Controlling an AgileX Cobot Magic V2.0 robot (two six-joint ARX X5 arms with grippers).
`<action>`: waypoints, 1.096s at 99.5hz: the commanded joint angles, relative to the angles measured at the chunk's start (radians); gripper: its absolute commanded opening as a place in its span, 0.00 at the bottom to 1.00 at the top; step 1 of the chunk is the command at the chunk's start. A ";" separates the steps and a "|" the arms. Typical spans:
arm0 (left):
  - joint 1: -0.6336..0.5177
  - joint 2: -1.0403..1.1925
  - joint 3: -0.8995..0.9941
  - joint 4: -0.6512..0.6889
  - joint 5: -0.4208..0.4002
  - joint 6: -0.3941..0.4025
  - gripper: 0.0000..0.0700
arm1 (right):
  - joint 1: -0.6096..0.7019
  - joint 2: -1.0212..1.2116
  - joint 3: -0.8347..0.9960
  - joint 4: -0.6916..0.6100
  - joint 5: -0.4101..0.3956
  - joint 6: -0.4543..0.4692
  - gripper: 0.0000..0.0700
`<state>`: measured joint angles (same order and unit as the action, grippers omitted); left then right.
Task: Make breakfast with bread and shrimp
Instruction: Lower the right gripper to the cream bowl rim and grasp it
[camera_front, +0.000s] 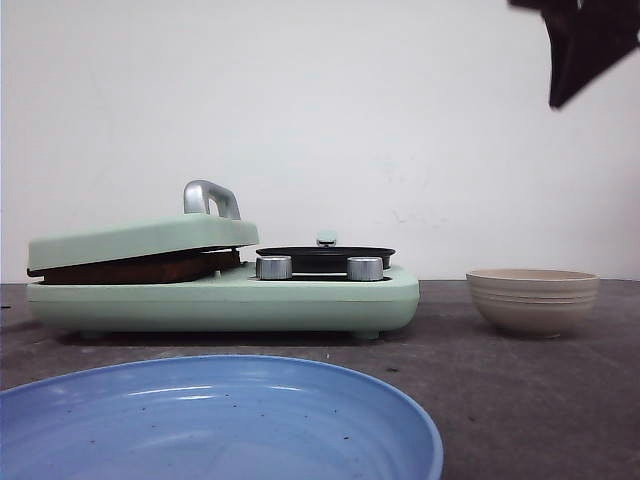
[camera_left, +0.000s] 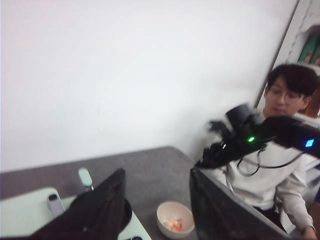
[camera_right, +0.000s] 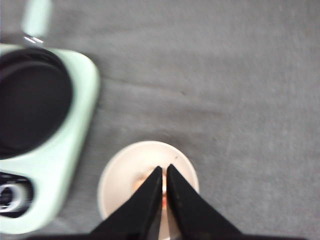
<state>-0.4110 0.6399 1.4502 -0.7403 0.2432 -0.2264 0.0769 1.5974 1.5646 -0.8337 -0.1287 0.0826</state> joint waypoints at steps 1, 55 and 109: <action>-0.005 0.018 0.011 -0.001 -0.011 0.012 0.25 | -0.009 0.061 0.019 -0.003 -0.003 -0.017 0.20; -0.008 0.025 0.011 -0.014 -0.016 -0.048 0.25 | -0.069 0.361 0.019 -0.007 -0.062 -0.007 0.73; -0.008 0.033 0.011 -0.008 -0.067 -0.048 0.25 | -0.140 0.457 0.019 0.067 -0.220 0.022 0.46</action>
<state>-0.4149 0.6636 1.4467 -0.7601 0.1806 -0.2733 -0.0612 2.0262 1.5642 -0.7830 -0.3256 0.0883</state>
